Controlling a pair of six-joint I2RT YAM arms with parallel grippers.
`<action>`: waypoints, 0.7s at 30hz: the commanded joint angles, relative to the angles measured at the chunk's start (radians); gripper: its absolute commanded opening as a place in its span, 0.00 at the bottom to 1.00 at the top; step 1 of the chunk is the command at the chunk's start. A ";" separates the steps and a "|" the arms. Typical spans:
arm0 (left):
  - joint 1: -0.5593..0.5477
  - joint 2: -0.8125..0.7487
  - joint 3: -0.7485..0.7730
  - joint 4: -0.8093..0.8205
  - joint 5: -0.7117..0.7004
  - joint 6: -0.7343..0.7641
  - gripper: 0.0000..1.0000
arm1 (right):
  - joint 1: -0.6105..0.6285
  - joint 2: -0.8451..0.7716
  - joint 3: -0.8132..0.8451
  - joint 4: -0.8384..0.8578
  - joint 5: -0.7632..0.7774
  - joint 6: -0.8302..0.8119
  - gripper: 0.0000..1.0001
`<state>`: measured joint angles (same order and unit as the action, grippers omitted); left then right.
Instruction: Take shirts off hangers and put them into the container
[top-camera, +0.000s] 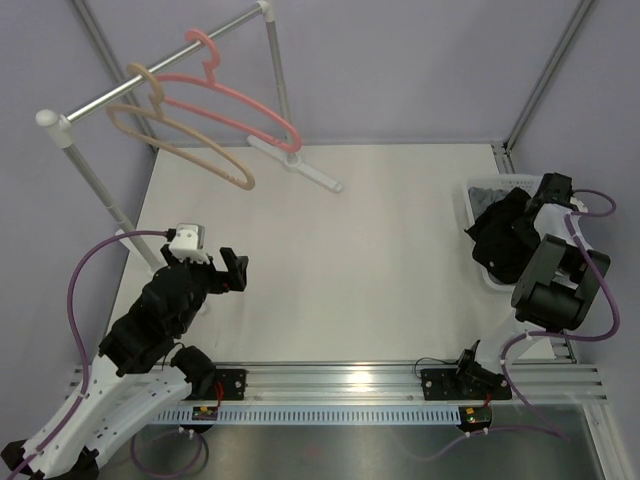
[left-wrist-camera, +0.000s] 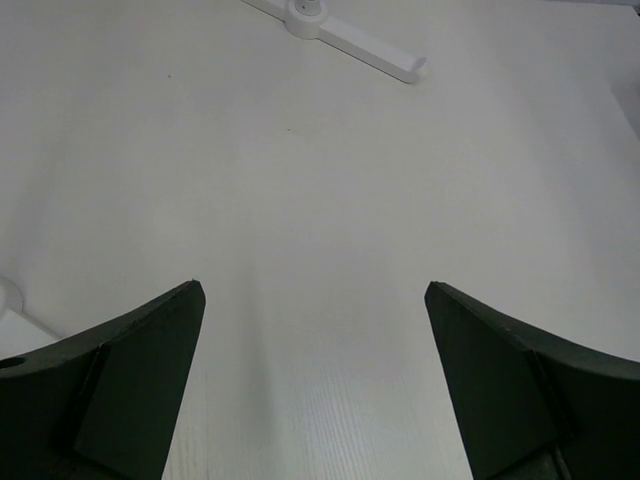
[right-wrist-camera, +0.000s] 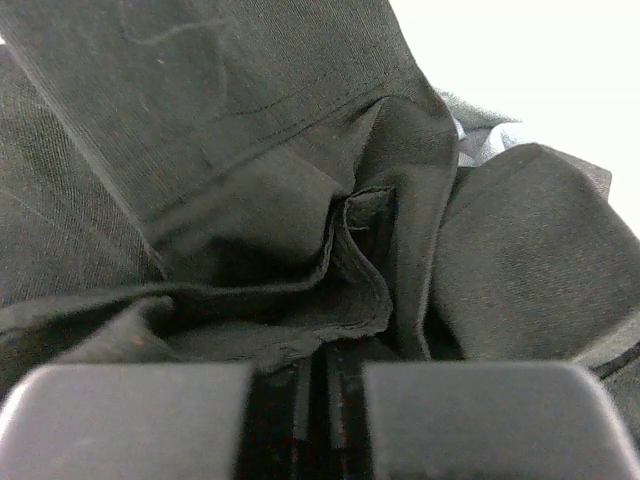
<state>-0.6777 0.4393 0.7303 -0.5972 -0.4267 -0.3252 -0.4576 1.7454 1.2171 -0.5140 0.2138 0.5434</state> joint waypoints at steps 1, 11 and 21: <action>0.003 0.001 -0.002 0.036 0.000 0.000 0.99 | 0.005 -0.085 -0.008 -0.014 -0.062 0.015 0.18; 0.004 0.013 -0.003 0.036 -0.006 0.000 0.99 | 0.013 -0.519 0.009 -0.020 -0.073 -0.078 0.68; 0.004 0.010 -0.002 0.036 -0.024 -0.002 0.99 | 0.218 -0.797 -0.099 0.026 -0.203 -0.206 0.83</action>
<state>-0.6765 0.4538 0.7284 -0.5972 -0.4282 -0.3252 -0.2699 1.0256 1.1450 -0.5056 0.0895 0.4026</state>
